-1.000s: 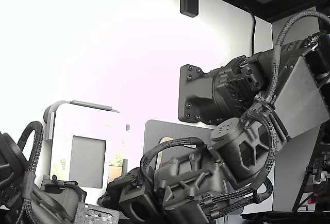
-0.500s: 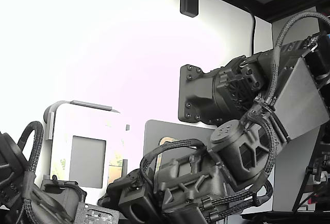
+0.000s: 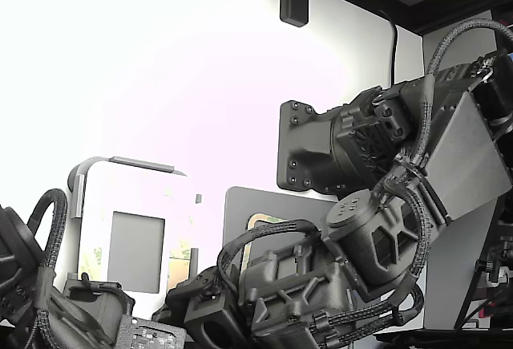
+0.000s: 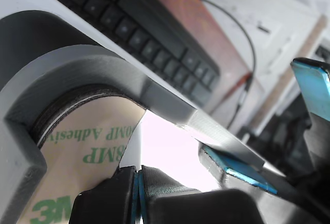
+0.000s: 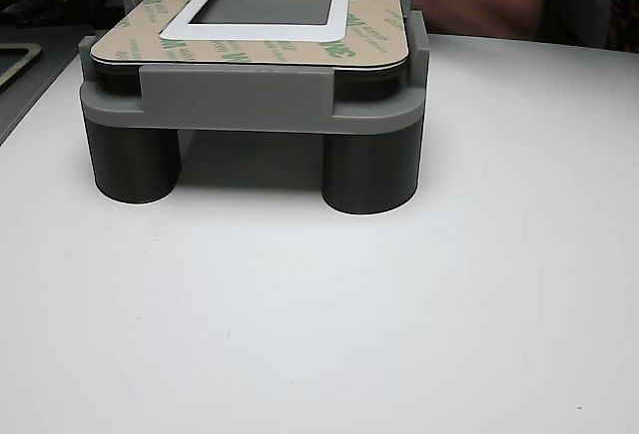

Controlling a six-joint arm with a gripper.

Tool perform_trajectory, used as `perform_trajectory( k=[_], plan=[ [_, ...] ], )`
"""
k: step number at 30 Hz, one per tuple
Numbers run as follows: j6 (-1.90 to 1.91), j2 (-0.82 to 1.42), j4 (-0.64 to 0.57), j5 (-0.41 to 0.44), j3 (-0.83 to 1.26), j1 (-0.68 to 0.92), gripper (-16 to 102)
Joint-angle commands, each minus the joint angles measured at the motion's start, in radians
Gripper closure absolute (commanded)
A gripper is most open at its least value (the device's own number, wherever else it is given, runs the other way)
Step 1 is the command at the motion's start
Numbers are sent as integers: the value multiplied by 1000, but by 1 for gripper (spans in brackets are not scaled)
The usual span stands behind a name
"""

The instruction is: Peel off protective film from adhesive tape.

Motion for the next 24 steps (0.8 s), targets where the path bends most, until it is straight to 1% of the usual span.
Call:
perform_trajectory(
  k=[1,24],
  plan=[
    [3,20,-6,-3,-34,2,96],
    [3,14,6,-2,-48,3,96]
  ],
)
